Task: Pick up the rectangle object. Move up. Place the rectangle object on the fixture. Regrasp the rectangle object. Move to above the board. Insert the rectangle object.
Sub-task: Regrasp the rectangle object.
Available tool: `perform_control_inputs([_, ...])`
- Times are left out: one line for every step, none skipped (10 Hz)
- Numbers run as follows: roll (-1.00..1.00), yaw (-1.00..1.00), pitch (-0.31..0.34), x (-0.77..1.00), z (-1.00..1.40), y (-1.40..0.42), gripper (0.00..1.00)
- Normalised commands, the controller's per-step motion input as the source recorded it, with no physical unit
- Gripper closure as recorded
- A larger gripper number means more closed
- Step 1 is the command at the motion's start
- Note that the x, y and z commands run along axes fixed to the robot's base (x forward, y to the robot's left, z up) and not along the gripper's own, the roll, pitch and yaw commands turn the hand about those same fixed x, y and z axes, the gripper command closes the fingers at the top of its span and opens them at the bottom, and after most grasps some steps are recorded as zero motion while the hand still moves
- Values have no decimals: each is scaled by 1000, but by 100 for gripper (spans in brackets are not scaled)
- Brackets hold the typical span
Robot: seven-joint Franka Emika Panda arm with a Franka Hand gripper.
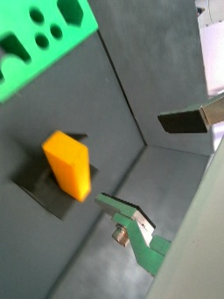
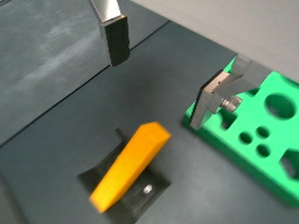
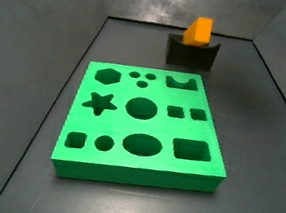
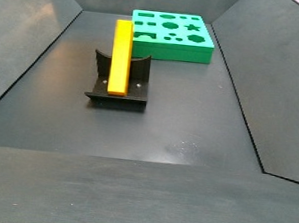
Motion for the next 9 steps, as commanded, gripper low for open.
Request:
perform_control_inputs([1000,42,32,35,-3,-25,0])
perform_control_inputs([1000,44,40,40,-3,-24,0])
perform_control_inputs([1000,49,55,57,-5,-27,0])
perform_control_inputs([1000,54,70,69,-4,-30,0])
perform_control_inputs([1000,61,87,79,-1,-36,0])
perform_control_inputs([1000,75,114,94,-5,-40,0])
perform_control_inputs([1000,89,137,100,-7,-44,0])
perform_control_inputs([1000,111,160,102,-7,-48,0])
perform_control_inputs([1000,158,198,103,-7,-49,0])
